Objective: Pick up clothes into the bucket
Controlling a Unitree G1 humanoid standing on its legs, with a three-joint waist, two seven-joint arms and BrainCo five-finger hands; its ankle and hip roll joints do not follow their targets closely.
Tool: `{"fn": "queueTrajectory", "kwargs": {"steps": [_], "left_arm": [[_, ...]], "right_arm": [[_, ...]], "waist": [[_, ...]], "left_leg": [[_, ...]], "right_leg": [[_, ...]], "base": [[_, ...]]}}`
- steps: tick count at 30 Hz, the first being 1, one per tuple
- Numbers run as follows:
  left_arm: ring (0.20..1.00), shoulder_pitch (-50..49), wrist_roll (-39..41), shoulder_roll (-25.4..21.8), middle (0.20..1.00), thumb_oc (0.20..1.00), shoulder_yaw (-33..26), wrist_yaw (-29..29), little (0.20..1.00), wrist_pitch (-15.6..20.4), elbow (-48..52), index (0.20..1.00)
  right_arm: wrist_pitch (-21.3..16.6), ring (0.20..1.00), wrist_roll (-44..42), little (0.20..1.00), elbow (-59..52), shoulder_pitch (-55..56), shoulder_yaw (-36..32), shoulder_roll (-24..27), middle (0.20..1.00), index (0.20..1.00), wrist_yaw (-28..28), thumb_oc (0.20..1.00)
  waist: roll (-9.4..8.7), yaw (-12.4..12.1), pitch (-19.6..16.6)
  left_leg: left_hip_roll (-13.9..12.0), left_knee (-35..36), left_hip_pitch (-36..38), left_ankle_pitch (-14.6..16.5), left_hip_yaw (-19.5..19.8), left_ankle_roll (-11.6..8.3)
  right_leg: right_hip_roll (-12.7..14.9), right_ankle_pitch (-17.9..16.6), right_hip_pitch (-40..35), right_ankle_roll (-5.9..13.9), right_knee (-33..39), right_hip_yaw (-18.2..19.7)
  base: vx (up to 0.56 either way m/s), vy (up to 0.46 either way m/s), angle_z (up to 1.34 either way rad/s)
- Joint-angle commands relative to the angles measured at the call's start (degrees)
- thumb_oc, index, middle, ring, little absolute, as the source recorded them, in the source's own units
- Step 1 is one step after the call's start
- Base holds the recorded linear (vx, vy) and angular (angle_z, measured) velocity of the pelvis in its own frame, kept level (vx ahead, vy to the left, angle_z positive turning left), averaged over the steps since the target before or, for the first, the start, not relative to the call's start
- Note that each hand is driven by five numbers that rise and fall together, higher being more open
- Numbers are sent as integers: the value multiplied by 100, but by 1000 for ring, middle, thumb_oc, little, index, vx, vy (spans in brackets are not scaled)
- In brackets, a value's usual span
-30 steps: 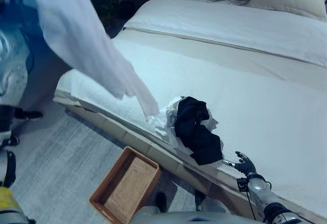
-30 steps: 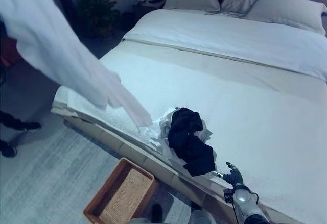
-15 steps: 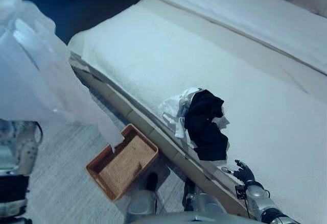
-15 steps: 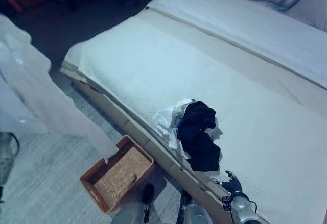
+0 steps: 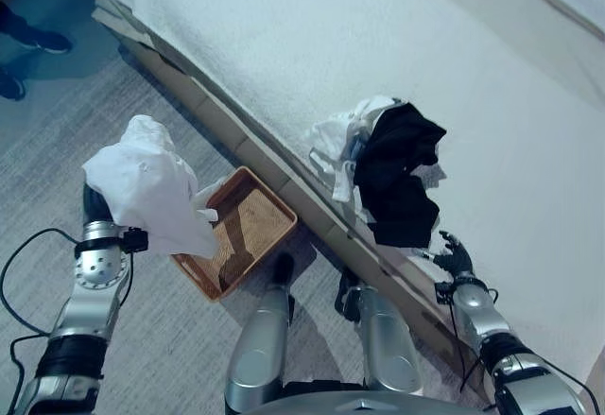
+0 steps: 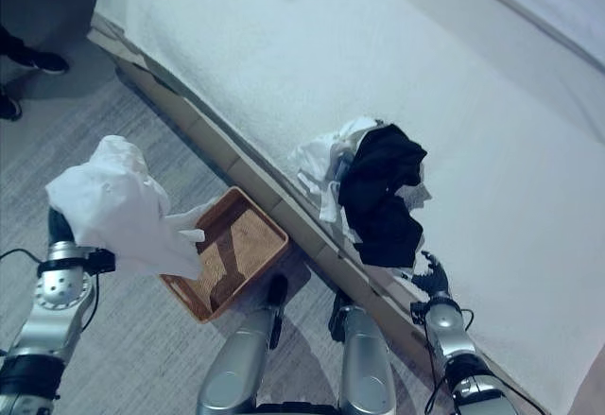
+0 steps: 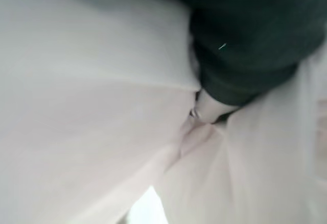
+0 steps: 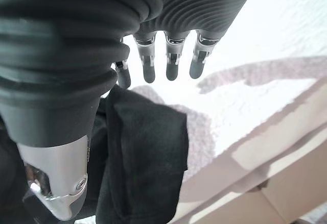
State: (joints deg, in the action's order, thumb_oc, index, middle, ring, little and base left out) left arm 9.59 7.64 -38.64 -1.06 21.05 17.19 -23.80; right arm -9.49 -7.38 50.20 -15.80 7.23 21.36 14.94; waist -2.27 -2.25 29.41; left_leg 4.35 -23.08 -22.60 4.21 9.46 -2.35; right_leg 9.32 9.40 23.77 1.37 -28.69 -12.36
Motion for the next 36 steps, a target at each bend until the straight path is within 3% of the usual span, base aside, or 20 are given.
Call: {"fn": "queueTrajectory", "kwargs": {"steps": [1, 12, 18, 23, 27, 32, 36], "left_arm": [[200, 412, -355, -222, 200, 200, 43, 432, 200, 118, -271, 200], [200, 978, -529, -169, 200, 200, 643, 578, 200, -140, -1241, 200], [200, 800, -111, 347, 200, 200, 385, 867, 200, 11, -967, 200], [200, 14, 852, 909, 200, 200, -256, 776, 200, 666, 773, 200], [200, -387, 1233, 1100, 200, 200, -595, 534, 200, 866, 1599, 200], [200, -972, 1967, 1308, 200, 200, -1281, 35, 200, 1214, 3110, 200], [200, -1062, 2048, 1253, 200, 200, -1432, -133, 200, 1241, 3588, 200]], "right_arm": [[-288, 1000, 25, 1000, -220, 15, 231, 251, 1000, 1000, 273, 1000], [-389, 1000, -66, 1000, -491, -312, 404, 278, 1000, 1000, 588, 1000], [-326, 1000, 0, 1000, -435, -246, 392, 153, 1000, 1000, 704, 1000], [-257, 1000, 28, 1000, -208, -109, 177, 125, 1000, 1000, 792, 1000], [-213, 1000, 46, 1000, -37, -18, 55, 142, 1000, 1000, 759, 1000], [-109, 1000, 28, 1000, 231, 127, -207, 208, 1000, 1000, 620, 1000], [-63, 1000, 54, 1000, 360, 242, -287, 241, 1000, 1000, 534, 1000]], "waist": [[-83, 203, -108], [-158, 431, 38], [-147, 418, 38], [26, 262, 38], [176, 179, 38], [490, -66, 37], [621, -144, -84]], "left_leg": [[-60, -702, -407, 363, -10, 99], [-57, -1598, -1652, 590, -232, 188], [-88, -1374, -1618, 521, -267, 183], [-40, -807, -1231, 385, -202, 138], [7, -489, -926, 273, -85, 93], [117, -34, -314, 99, 223, 27], [190, 178, -71, 11, 464, -2]], "right_leg": [[304, -11, -177, 299, -28, 438], [243, 118, 1138, 227, -750, 770], [215, 18, 1174, 281, -543, 784], [262, -53, 853, 311, -120, 680], [339, -60, 557, 323, 28, 581], [528, -1, -113, 332, 145, 311], [635, 42, -429, 339, 191, 109]], "base": [[-80, 79, -7], [-36, 54, -12], [13, 6, -11], [18, -24, 3], [21, -56, 4], [12, -90, 29], [14, -79, 43]]}}
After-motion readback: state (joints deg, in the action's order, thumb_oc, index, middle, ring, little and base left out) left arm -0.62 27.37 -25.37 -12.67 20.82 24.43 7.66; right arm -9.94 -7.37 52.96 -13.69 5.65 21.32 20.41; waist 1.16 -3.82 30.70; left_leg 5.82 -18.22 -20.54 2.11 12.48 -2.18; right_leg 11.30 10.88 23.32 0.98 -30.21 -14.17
